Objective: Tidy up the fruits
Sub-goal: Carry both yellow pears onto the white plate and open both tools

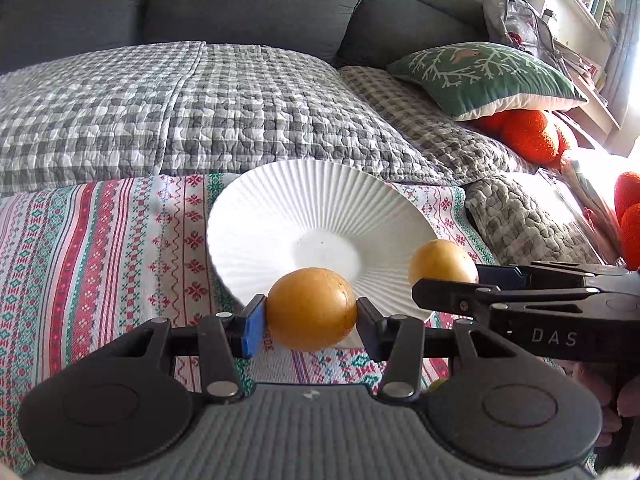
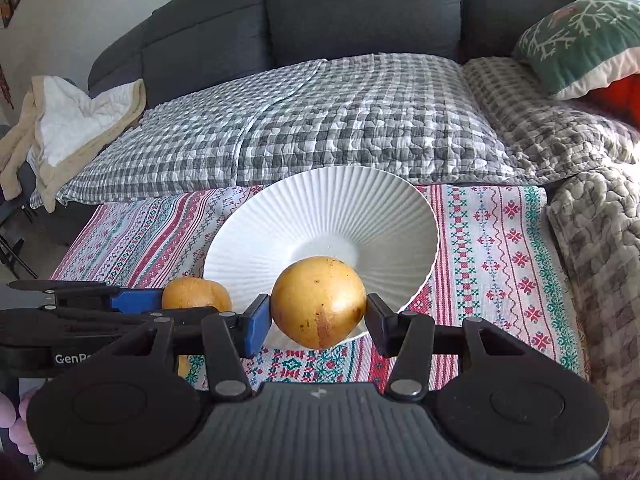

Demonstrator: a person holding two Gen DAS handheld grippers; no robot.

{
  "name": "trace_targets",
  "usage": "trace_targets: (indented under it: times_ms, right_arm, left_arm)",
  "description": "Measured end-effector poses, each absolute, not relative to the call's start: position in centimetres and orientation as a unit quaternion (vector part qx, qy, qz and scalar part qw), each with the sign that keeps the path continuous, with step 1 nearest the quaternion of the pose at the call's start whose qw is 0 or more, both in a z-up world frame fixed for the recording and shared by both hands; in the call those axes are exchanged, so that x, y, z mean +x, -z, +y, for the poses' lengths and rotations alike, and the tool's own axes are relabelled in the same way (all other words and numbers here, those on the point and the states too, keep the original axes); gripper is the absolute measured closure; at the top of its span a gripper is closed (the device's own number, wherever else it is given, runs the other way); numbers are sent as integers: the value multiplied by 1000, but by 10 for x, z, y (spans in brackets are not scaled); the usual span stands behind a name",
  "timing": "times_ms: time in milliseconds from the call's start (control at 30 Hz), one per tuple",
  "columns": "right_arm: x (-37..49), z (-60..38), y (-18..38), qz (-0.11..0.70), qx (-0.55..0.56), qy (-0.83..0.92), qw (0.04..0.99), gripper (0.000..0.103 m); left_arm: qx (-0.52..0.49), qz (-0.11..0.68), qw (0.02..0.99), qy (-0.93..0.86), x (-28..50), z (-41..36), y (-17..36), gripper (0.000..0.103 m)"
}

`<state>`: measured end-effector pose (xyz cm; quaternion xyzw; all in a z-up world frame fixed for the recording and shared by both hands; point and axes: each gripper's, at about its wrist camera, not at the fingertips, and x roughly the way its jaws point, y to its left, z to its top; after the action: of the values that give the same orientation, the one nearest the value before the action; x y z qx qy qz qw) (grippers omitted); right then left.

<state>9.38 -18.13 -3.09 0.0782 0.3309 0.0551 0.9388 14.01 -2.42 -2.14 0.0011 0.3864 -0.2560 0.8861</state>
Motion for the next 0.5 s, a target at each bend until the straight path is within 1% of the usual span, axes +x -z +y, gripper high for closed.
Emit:
trace_targets:
  times_ms: [300,500]
  right_arm:
    - [112,-187,47,338,36,-51,939,56]
    - [113,-190,48,336,46,-56,939,56]
  left_arm:
    - [38,384,883,267,176,-45,37,60]
    - [43,387,881,269,183,-49,39,60]
